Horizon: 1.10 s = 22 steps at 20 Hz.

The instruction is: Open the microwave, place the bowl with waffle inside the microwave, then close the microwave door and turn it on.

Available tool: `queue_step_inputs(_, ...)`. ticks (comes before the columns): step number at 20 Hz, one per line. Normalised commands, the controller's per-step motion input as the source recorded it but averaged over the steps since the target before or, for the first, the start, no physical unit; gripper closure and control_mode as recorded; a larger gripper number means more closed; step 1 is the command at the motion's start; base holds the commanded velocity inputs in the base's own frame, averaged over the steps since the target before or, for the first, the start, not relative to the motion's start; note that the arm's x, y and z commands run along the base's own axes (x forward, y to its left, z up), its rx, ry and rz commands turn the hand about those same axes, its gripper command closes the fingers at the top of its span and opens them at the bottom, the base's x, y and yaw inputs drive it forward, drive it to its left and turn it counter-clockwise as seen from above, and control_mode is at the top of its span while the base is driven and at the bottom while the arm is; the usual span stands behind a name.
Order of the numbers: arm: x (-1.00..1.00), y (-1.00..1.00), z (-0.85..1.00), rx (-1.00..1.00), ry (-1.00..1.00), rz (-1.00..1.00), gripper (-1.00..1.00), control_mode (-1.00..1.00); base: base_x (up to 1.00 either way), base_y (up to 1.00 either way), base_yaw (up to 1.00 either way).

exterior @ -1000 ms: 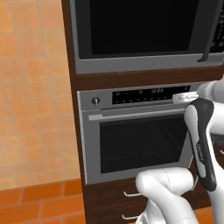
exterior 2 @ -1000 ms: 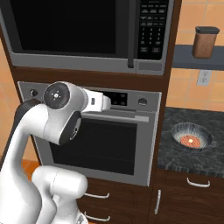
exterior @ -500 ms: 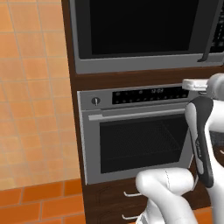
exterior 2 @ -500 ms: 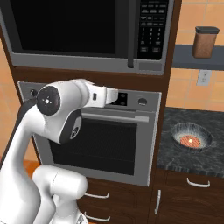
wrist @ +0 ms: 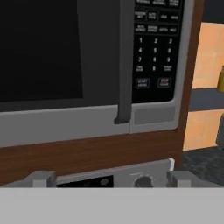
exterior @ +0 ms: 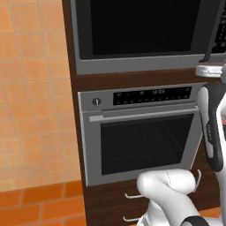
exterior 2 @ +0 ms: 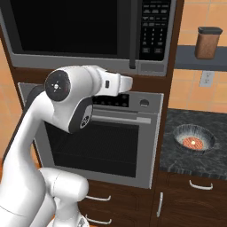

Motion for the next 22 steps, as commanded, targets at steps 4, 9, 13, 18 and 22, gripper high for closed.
queue_step_inputs(4,0.04,-0.19,0.14,0.00,-0.11,0.00,-1.00,-1.00,0.00,0.00,0.00)
queue_step_inputs(9,0.09,-0.15,0.14,0.03,-0.05,0.00,-1.00,-1.00,0.00,0.00,0.00)
queue_step_inputs(13,0.06,-0.05,0.26,0.02,0.00,0.00,-1.00,-1.00,0.00,0.00,0.00)
queue_step_inputs(18,0.09,-0.01,0.29,0.02,0.00,0.00,-1.00,-1.00,0.00,0.00,0.00)
queue_step_inputs(22,0.32,-0.12,0.11,0.01,0.08,0.00,-1.00,-1.00,0.00,0.00,0.00)
